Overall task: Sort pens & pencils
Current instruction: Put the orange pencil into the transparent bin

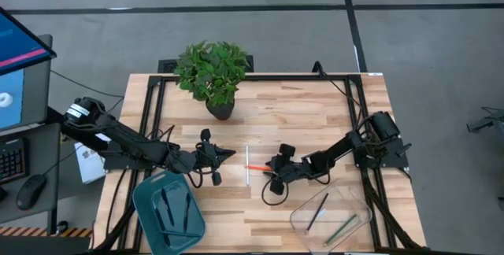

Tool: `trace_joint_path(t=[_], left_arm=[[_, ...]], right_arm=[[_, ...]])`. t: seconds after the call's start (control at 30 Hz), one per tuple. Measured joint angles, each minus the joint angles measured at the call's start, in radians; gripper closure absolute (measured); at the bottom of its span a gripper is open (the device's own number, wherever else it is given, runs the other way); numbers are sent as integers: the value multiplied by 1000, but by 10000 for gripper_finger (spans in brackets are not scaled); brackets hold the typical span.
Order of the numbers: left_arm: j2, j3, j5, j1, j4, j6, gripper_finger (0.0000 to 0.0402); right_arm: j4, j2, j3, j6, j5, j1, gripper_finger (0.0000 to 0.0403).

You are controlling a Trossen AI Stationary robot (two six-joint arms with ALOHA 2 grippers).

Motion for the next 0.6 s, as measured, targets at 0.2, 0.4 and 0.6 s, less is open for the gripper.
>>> trace_joint_path(t=[0.2,0.4,0.6], left_arm=[[0,0,0,0,-5,0,402],[0,0,0,0,-5,-1,402],[0,0,0,0,-5,-1,402]], right_arm=[[12,1,-7,-1,16,3,225],[14,3,-8,0,25,17,254],[11,2,-9,0,28,17,298]])
